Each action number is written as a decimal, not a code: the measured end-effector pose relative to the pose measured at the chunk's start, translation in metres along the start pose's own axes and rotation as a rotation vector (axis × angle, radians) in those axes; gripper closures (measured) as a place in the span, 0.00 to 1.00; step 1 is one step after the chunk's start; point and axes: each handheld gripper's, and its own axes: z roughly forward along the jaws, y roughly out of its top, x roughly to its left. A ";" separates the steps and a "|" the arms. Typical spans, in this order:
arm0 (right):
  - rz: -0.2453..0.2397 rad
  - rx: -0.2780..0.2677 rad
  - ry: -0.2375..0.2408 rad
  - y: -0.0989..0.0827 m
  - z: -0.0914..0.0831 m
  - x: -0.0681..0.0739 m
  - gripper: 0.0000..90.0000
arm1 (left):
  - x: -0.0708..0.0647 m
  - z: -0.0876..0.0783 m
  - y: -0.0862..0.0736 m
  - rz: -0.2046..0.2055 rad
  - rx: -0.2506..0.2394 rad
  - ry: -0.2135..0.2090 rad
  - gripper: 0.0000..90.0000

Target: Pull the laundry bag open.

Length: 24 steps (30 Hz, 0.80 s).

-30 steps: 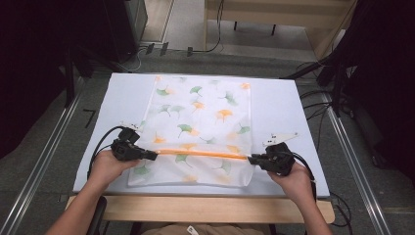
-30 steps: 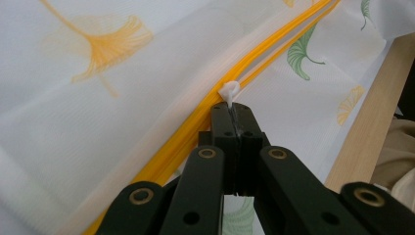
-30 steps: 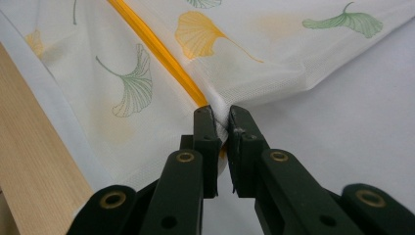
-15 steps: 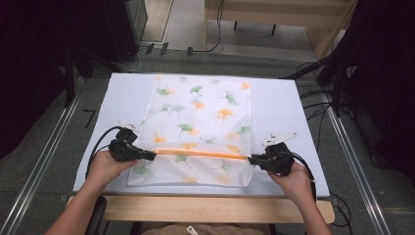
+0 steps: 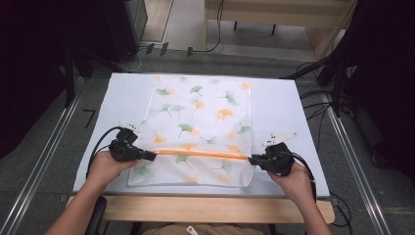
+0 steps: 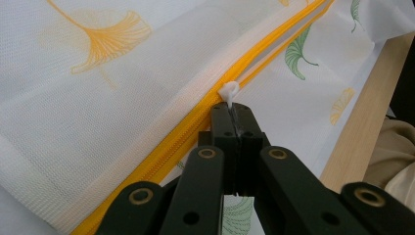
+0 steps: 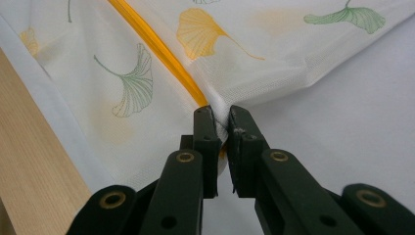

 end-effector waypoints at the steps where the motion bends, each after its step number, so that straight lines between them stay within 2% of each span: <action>1: 0.001 0.000 0.001 0.000 0.000 0.000 0.95 | 0.000 0.000 0.000 0.000 0.000 -0.001 1.00; 14: -0.001 0.002 0.003 0.000 0.001 0.000 0.95 | 0.001 -0.002 -0.001 0.001 0.005 -0.007 1.00; 20: -0.003 0.006 -0.001 -0.001 0.000 0.000 0.95 | 0.007 -0.008 -0.008 -0.008 0.007 0.019 1.00; 24: -0.001 0.004 0.002 -0.001 0.000 -0.001 0.95 | 0.017 -0.020 -0.018 -0.041 -0.009 0.047 1.00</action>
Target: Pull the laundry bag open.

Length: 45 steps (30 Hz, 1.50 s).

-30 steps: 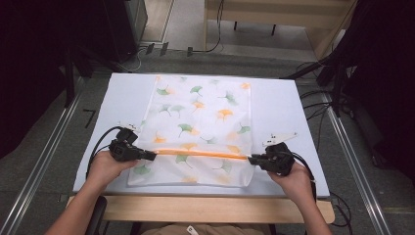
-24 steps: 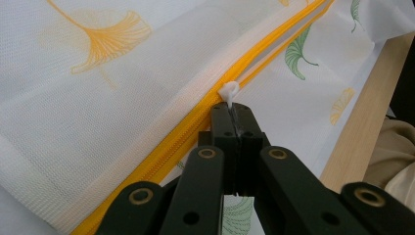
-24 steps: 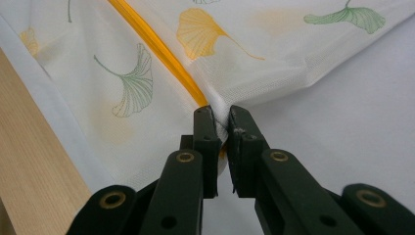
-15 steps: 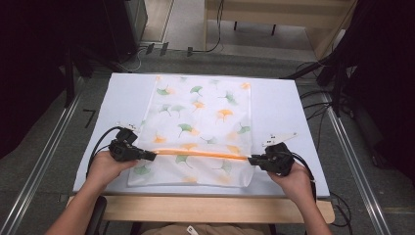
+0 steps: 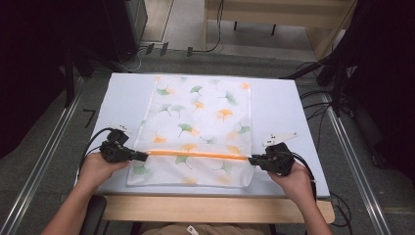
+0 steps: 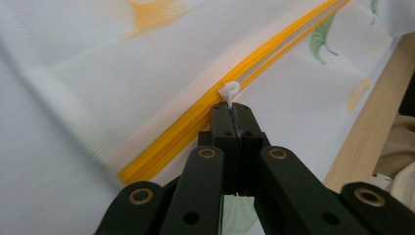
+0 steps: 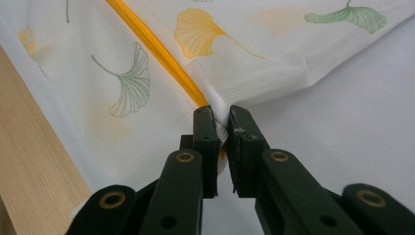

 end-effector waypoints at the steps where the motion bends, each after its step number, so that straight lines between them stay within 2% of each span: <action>1: -0.003 -0.001 0.003 0.000 0.000 0.000 0.95 | 0.002 -0.002 -0.002 -0.009 -0.001 0.002 1.00; 18: 0.010 0.013 0.002 -0.001 0.002 -0.002 0.95 | 0.003 0.000 -0.003 -0.010 -0.004 -0.018 1.00; 41: 0.006 0.018 -0.001 -0.002 0.002 -0.002 0.94 | 0.001 -0.002 -0.004 -0.010 -0.002 -0.018 1.00; 45: 0.014 0.012 0.003 -0.002 0.002 -0.003 0.94 | 0.003 -0.003 -0.005 -0.012 0.000 -0.033 1.00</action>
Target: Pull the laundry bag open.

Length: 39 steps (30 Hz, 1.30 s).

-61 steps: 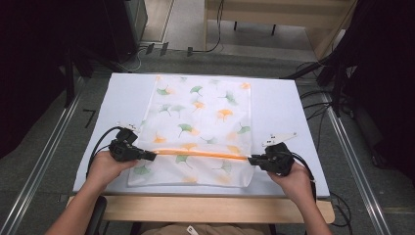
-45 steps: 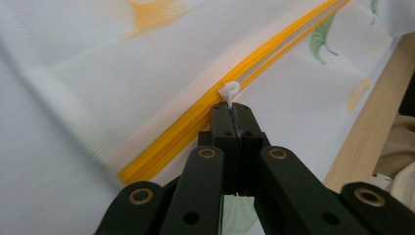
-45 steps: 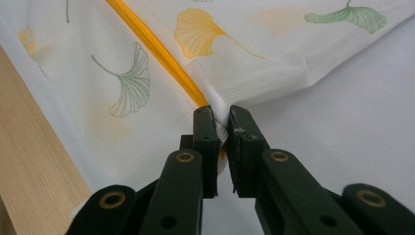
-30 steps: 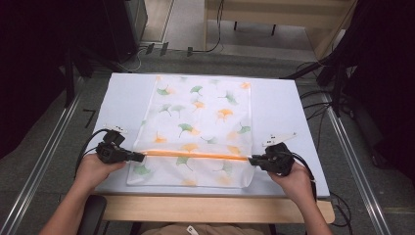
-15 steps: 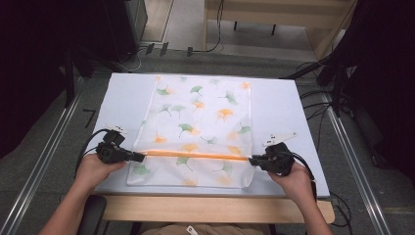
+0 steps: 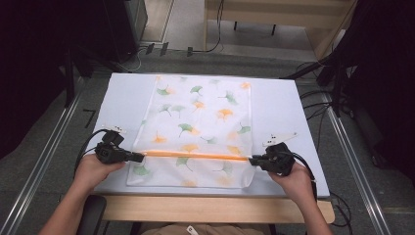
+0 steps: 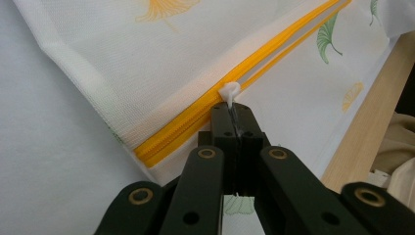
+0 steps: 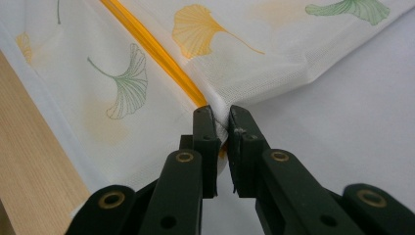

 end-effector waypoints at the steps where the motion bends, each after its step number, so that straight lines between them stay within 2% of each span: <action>1: 0.001 0.002 0.004 -0.001 0.000 -0.001 0.94 | 0.001 -0.002 -0.001 -0.005 -0.006 -0.002 1.00; 3: 0.002 0.010 -0.002 -0.002 0.000 -0.002 0.94 | 0.005 -0.007 -0.005 -0.009 -0.008 0.007 1.00; 6: 0.009 0.015 -0.006 -0.003 -0.001 -0.004 0.94 | 0.015 -0.017 -0.016 -0.043 -0.008 0.075 1.00; 7: 0.008 0.015 -0.007 -0.003 -0.001 -0.005 0.94 | 0.019 -0.020 -0.020 -0.060 -0.013 0.080 1.00; 9: 0.009 0.007 0.016 -0.003 0.000 -0.006 0.94 | 0.021 -0.025 -0.024 -0.073 -0.035 0.058 1.00; 12: -0.001 0.028 -0.004 -0.001 0.004 -0.003 0.94 | 0.022 -0.028 -0.024 -0.082 -0.070 0.024 1.00; 13: 0.005 0.032 0.000 -0.001 0.005 -0.004 0.94 | 0.021 -0.028 -0.023 -0.083 -0.071 0.030 1.00; 18: 0.001 0.036 -0.003 -0.005 0.003 -0.006 0.94 | 0.015 -0.022 -0.019 -0.055 -0.039 0.045 1.00; 24: 0.024 0.033 -0.005 -0.008 0.004 -0.010 0.92 | 0.014 -0.016 -0.019 -0.042 -0.009 0.052 1.00; 31: 0.025 0.042 -0.032 -0.008 0.006 -0.012 0.92 | 0.013 -0.015 -0.019 -0.039 -0.011 0.044 1.00; 37: 0.039 0.041 -0.045 -0.006 0.007 -0.016 0.92 | 0.014 -0.014 -0.023 -0.029 -0.009 0.013 1.00; 39: 0.047 0.042 -0.045 -0.005 0.007 -0.015 0.91 | 0.013 -0.015 -0.023 -0.022 -0.021 0.021 1.00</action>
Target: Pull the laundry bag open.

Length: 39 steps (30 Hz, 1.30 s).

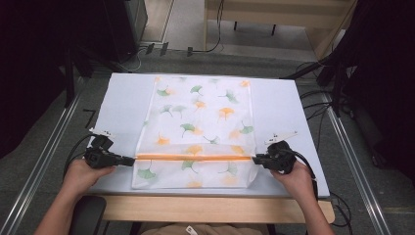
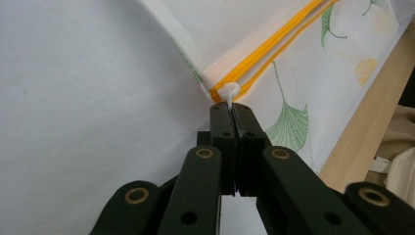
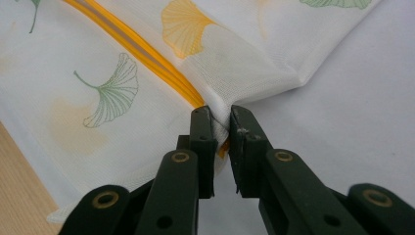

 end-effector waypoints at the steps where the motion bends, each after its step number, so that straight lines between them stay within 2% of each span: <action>1: -0.009 -0.004 0.002 0.000 0.000 0.000 0.91 | 0.000 0.000 0.000 0.004 -0.003 0.000 1.00; 6: -0.003 -0.027 0.016 0.000 -0.001 0.000 0.84 | -0.002 -0.001 0.001 0.029 -0.021 0.015 0.94; 8: -0.001 -0.034 0.017 0.000 -0.003 0.001 0.80 | -0.003 -0.002 0.001 0.057 -0.039 0.009 0.91; 12: -0.001 -0.054 0.004 0.000 -0.003 0.005 0.70 | -0.006 -0.003 0.002 0.065 -0.059 0.008 0.79; 17: 0.022 -0.107 0.031 0.001 -0.006 0.006 0.58 | -0.011 -0.005 0.004 0.092 -0.089 0.022 0.65; 21: 0.007 -0.129 0.031 0.002 -0.007 0.007 0.55 | -0.013 -0.005 0.005 0.114 -0.108 0.036 0.56; 22: 0.009 -0.134 0.033 0.002 -0.008 0.007 0.54 | -0.013 -0.005 0.006 0.118 -0.111 0.052 0.52; 27: -0.022 -0.175 0.009 0.000 -0.014 0.003 0.50 | -0.013 -0.007 0.010 0.133 -0.135 0.081 0.47; 39: 0.019 -0.232 -0.030 -0.007 -0.024 -0.015 0.43 | -0.007 -0.009 0.016 0.116 -0.205 0.133 0.41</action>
